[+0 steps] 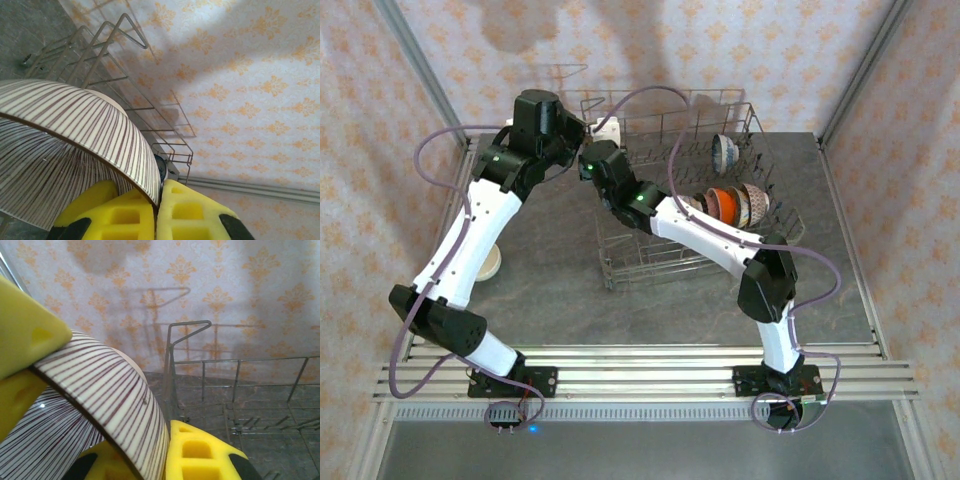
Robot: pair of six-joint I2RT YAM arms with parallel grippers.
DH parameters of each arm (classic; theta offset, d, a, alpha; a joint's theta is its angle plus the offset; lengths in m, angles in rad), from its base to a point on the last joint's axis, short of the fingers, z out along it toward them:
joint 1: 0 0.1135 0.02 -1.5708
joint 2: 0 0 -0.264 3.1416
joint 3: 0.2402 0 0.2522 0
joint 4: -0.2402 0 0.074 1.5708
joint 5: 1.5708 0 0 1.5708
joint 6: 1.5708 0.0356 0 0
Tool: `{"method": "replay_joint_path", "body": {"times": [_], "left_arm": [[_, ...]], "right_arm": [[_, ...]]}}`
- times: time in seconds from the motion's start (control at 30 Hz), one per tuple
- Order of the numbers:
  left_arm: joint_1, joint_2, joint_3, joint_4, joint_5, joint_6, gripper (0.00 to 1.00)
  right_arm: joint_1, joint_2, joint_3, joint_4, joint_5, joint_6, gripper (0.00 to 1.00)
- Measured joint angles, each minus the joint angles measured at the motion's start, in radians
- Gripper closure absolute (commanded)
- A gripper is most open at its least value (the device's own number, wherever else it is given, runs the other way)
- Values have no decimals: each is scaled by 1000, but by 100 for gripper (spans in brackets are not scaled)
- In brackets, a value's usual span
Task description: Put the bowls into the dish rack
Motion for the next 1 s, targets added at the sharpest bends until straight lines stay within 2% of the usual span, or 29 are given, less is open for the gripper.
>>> {"method": "replay_joint_path", "body": {"times": [0.1,0.2,0.37,0.67,0.83,1.0], "left_arm": [[1,-17,-24,16,-5,19,62],[1,-36,-24,24,-10,43,48],[13,-73,-21,31,-23,98,34],[119,-124,-39,36,-18,235,33],[173,-177,-158,47,35,308,34],[192,-153,-254,20,97,399,37]], "right_arm": [[-1,0,0,-13,19,0,100],[-11,0,11,-57,33,14,100],[-45,0,40,-130,49,47,100],[-149,6,189,-383,105,111,100],[-206,13,241,-520,173,138,100],[-269,105,429,-701,240,160,100]]}}
